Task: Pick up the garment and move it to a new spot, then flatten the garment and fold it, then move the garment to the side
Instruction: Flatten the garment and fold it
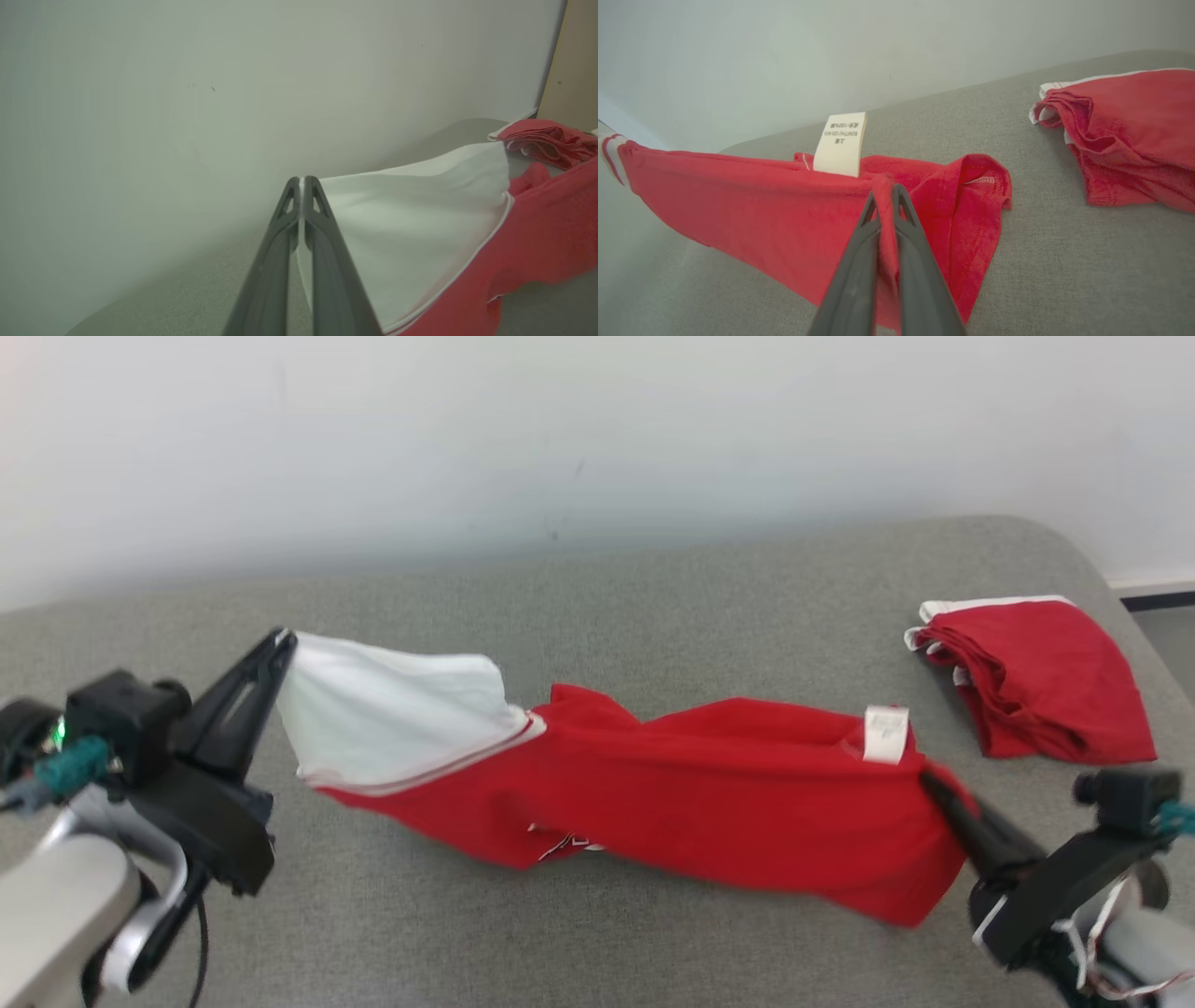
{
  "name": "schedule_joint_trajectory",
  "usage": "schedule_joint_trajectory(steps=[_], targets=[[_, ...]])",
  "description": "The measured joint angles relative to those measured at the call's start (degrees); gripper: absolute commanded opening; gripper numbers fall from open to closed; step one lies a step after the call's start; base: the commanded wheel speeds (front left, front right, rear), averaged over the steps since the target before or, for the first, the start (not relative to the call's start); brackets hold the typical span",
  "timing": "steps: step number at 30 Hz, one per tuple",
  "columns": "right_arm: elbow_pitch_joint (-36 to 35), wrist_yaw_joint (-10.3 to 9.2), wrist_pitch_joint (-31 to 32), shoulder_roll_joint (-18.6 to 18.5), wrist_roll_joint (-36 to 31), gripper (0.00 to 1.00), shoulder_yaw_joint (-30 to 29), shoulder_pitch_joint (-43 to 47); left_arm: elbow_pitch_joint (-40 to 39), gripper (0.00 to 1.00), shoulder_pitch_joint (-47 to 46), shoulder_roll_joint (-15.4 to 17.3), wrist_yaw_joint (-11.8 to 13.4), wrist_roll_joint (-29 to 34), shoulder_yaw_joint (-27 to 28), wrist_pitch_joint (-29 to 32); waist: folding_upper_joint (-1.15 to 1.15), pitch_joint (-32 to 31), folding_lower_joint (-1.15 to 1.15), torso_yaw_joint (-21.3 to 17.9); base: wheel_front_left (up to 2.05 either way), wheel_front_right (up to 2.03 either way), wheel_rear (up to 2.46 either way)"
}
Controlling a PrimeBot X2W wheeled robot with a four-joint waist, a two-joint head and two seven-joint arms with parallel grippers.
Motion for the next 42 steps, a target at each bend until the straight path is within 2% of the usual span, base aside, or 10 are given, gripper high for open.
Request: schedule_joint_trajectory(steps=[1, 2, 4, 11, 18, 31, 34, 36, 37, 42], targets=[[1.08, 0.0, -0.09, 0.89, -0.18, 0.34, 0.69, 0.43, -0.53, 0.0, 1.1, -0.07, 0.8, -0.22, 0.23, -0.46, 0.0, 0.48, 0.0, 0.11, 0.0, 0.0, 0.0], [2.11, 0.0, -0.23, 1.78, -0.4, 0.34, 1.13, 0.9, -0.92, 0.0, 2.15, -0.18, 1.53, -0.3, 0.48, -0.78, 0.0, 0.94, 0.0, 0.2, 0.0, 0.0, 0.0], [3.52, 0.0, -0.33, 3.37, -0.55, 1.0, 1.48, 2.06, -1.69, 0.0, 4.08, -0.59, 2.85, -0.27, 0.82, -1.16, 0.0, 1.86, 0.0, 0.4, 0.0, 0.0, 0.0], [1.58, 0.0, -0.7, 3.83, -1.3, 1.0, -5.24, 8.93, -2.93, 0.0, 9.38, -0.82, 6.34, 0.87, 3.27, -1.79, 0.0, 4.4, 0.0, 1.24, 0.0, 0.0, 0.0], [-0.22, 0.0, -0.71, 3.67, -5.37, 1.0, -10.87, 13.22, -4.36, 0.0, 14.02, -0.25, 7.86, 2.25, 7.1, -1.8, 0.0, 5.53, 0.0, 0.76, 0.0, 0.0, 0.0], [13.25, 0.0, 1.7, 10.06, -7.46, 1.0, -5.7, 2.9, -4.86, 0.0, 16.22, -1.83, 7.23, 4.44, 8.71, -1.8, 0.0, 6.9, 0.0, 2.18, 0.0, 0.0, 0.0], [15.63, 0.0, 2.77, 10.81, -6.09, 0.4, -4.39, 1.18, -4.53, 0.0, 15.91, -2.2, 6.78, 4.85, 8.43, -1.78, 0.0, 6.99, 0.0, 2.78, 0.0, 0.0, 0.0], [16.92, 0.0, 3.99, 11.12, -4.95, 0.23, -3.53, 0.39, -3.96, 0.0, 15.55, -2.45, 6.24, 4.86, 8.31, -1.69, 0.0, 7.02, 0.0, 3.12, 0.0, 0.0, 0.0], [17.3, 0.0, 4.38, 11.29, -4.6, 0.0, -3.12, 0.12, -3.65, 0.0, 15.32, -2.59, 5.92, 4.85, 8.24, -1.69, 0.01, 7.04, 0.0, 3.24, 0.0, 0.0, 0.0], [17.62, 0.0, 4.22, 11.04, -3.0, 0.0, -1.4, -1.4, -2.48, 0.0, 14.45, -3.43, 4.89, 4.86, 7.89, -1.45, 0.01, 6.99, 0.0, 3.56, 0.0, 0.0, 0.0]])
